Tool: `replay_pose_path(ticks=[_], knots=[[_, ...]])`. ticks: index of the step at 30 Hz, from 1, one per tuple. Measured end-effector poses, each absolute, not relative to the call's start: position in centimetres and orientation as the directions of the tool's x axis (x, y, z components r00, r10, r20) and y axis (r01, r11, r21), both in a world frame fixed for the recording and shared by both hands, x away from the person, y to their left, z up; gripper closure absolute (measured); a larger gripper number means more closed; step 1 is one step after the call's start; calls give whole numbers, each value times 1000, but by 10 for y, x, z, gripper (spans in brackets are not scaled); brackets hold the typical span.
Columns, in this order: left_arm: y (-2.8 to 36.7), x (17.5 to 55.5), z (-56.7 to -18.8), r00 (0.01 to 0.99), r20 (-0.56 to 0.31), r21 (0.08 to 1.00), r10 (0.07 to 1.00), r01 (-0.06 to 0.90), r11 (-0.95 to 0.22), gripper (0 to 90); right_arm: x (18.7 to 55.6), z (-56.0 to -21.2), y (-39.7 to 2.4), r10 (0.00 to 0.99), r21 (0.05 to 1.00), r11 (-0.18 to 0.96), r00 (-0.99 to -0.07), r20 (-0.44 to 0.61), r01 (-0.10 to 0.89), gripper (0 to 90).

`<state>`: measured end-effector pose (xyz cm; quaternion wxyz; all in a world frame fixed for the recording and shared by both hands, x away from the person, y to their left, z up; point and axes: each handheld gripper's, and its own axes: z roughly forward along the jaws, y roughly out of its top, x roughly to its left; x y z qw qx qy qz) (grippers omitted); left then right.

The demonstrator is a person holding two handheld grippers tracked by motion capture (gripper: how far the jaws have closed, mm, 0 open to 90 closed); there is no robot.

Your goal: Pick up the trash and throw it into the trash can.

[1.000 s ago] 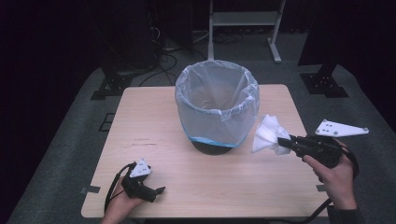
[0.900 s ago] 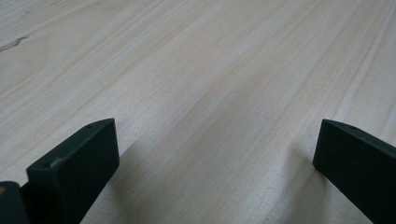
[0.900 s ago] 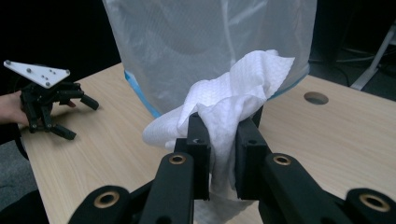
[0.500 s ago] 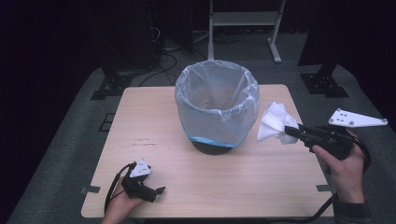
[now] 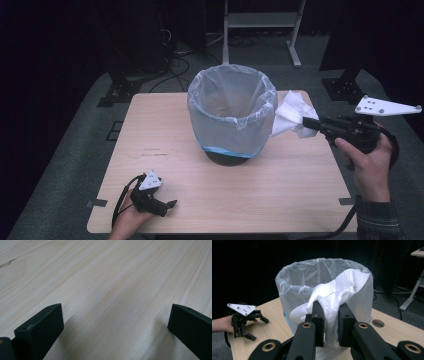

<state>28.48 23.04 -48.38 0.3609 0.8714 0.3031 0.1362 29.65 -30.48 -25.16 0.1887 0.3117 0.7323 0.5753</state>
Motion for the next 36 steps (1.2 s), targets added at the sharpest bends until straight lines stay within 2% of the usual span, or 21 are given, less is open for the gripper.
replay_pose_path(ticks=[23, 36], knots=[[230, 285, -484, 779, 18, 713, 627, 430, -554, 0, 340, -211, -269, 629, 972, 116, -772, 89, 207, 778], [230, 285, -484, 779, 19, 712, 627, 430, -556, 0, 370, -205, -237, 606, 968, 121, -789, 104, 221, 777]])
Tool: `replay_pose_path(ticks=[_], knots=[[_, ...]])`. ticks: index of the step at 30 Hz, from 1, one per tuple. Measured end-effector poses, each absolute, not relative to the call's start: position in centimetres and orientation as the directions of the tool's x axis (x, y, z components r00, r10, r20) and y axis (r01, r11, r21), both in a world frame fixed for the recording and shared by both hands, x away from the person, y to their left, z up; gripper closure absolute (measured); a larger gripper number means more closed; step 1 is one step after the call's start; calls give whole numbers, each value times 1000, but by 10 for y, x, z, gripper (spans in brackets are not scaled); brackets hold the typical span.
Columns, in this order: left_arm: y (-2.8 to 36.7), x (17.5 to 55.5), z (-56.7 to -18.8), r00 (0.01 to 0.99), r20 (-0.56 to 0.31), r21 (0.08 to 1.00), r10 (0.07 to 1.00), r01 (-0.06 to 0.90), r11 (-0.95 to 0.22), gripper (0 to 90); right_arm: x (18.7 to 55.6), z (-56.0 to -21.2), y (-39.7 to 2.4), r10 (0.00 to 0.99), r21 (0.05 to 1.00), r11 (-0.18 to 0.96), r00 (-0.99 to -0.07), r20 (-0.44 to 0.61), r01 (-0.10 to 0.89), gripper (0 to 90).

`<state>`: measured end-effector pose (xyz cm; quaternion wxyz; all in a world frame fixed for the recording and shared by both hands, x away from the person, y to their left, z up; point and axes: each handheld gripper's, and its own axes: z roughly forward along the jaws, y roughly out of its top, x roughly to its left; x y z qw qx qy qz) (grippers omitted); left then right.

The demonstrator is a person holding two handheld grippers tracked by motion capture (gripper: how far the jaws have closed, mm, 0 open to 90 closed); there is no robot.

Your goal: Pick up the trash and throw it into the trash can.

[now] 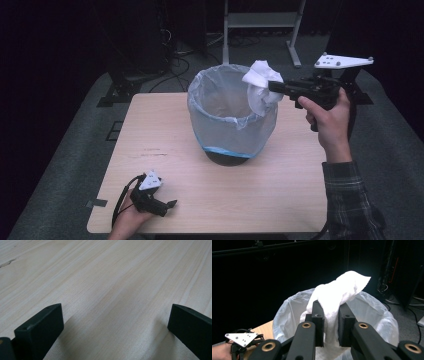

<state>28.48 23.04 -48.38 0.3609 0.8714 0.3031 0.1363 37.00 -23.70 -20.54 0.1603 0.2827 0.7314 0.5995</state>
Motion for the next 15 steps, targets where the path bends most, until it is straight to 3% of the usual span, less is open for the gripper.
replay_pose_path(ticks=[11, 15], knots=[[230, 285, -484, 780, 18, 712, 625, 429, -556, 0, 401, -216, -204, 592, 953, 153, -796, 123, 261, 772], [230, 285, -484, 780, 18, 712, 625, 429, -556, 0, 410, -223, -192, 590, 943, 173, -796, 132, 285, 706]])
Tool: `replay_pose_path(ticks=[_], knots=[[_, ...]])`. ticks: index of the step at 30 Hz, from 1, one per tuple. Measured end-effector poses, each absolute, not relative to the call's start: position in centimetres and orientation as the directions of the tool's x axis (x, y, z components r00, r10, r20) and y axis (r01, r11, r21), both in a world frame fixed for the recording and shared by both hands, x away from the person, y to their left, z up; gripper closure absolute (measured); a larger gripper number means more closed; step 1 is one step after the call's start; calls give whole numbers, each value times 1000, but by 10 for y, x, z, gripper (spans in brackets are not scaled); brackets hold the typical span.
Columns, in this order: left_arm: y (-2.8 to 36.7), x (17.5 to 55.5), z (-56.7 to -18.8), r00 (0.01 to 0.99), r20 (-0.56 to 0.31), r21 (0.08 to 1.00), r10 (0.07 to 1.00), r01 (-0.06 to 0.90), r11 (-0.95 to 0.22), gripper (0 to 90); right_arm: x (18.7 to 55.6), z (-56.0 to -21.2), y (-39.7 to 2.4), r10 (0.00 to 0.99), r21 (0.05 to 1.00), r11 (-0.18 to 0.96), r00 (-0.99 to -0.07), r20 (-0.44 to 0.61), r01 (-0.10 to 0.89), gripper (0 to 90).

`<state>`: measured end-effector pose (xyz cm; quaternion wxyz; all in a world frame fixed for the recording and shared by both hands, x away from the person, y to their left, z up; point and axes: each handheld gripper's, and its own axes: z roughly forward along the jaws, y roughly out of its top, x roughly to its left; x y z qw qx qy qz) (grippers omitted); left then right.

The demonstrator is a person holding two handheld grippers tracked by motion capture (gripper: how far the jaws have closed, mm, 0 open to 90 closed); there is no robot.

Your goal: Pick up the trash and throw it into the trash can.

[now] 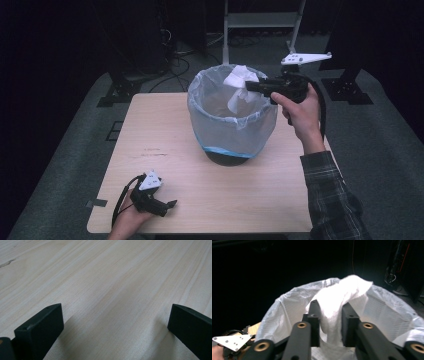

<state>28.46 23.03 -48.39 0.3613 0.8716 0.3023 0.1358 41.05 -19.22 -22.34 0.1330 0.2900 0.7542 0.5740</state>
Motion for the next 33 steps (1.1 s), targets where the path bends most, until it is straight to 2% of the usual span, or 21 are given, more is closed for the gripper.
replay_pose_path(ticks=[5, 6, 10, 23, 33], knots=[[230, 284, -484, 781, 17, 712, 625, 429, -556, 0, 414, -228, -185, 596, 938, 199, -795, 116, 285, 622], [230, 284, -484, 781, 17, 712, 625, 429, -556, 0, 415, -230, -184, 600, 934, 200, -790, 122, 296, 565], [230, 284, -484, 781, 17, 712, 625, 429, -556, 0, 415, -231, -184, 604, 933, 199, -787, 123, 299, 543], [230, 285, -484, 780, 17, 712, 626, 430, -555, 0, 403, -229, -196, 610, 941, 194, -785, 107, 279, 537], [229, 286, -484, 780, 17, 711, 626, 430, -556, 0, 378, -237, -232, 638, 946, 179, -764, 98, 271, 533]])
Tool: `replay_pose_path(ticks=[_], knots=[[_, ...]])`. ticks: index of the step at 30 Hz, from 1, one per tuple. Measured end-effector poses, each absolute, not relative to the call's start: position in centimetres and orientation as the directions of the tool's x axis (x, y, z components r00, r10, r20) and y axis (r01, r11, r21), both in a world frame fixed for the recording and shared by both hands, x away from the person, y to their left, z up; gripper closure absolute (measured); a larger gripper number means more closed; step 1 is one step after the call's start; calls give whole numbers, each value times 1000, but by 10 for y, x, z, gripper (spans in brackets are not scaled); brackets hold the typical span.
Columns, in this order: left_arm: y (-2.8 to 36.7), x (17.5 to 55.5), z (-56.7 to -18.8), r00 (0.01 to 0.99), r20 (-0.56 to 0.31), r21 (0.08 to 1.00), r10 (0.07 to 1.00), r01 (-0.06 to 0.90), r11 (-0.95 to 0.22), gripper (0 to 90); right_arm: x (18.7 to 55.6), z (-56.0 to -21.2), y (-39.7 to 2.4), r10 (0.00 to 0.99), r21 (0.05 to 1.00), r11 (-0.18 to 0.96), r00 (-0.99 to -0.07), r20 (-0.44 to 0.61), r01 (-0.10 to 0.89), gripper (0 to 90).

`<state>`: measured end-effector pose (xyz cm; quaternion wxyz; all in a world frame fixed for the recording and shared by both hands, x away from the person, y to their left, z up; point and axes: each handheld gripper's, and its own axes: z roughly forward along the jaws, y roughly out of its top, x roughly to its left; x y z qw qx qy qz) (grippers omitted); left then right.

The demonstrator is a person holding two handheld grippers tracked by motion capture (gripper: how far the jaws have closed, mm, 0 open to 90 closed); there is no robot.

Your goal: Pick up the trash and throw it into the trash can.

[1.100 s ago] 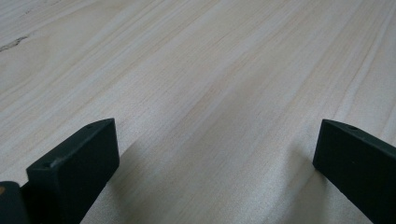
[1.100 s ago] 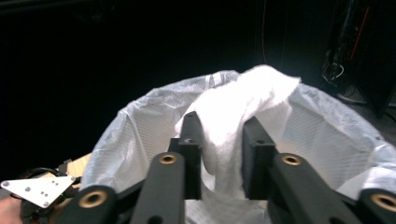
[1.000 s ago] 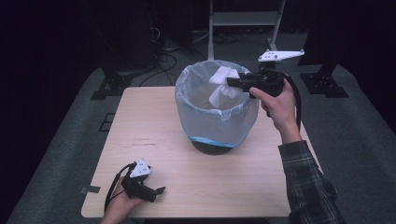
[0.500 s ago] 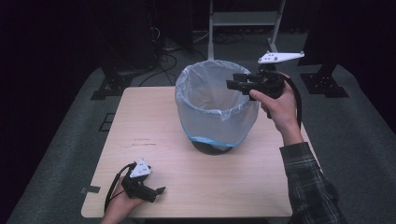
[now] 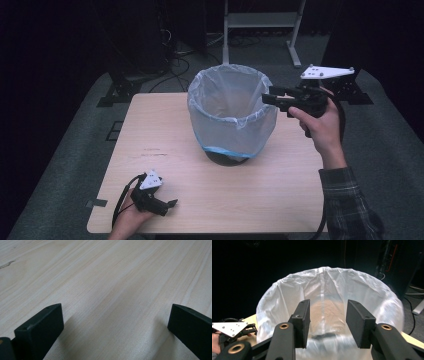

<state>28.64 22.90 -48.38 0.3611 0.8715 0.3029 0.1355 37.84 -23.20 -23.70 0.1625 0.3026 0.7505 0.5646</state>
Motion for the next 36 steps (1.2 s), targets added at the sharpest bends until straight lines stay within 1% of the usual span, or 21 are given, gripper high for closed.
replay_pose_path(ticks=[4, 7, 14, 23, 36], knots=[[229, 286, -484, 780, 18, 711, 625, 429, -556, 0, 370, -242, -243, 645, 946, 173, -757, 100, 273, 529], [229, 286, -484, 780, 18, 711, 626, 430, -556, 0, 364, -247, -250, 651, 945, 175, -753, 99, 276, 507], [229, 286, -484, 779, 16, 713, 626, 430, -554, 0, 346, -267, -263, 657, 938, 187, -747, 102, 292, 477], [229, 286, -484, 779, 16, 713, 627, 431, -553, 0, 332, -291, -269, 660, 926, 209, -744, 105, 316, 451], [229, 285, -484, 778, 17, 711, 628, 432, -554, 0, 318, -326, -275, 677, 906, 232, -727, 112, 355, 449]])
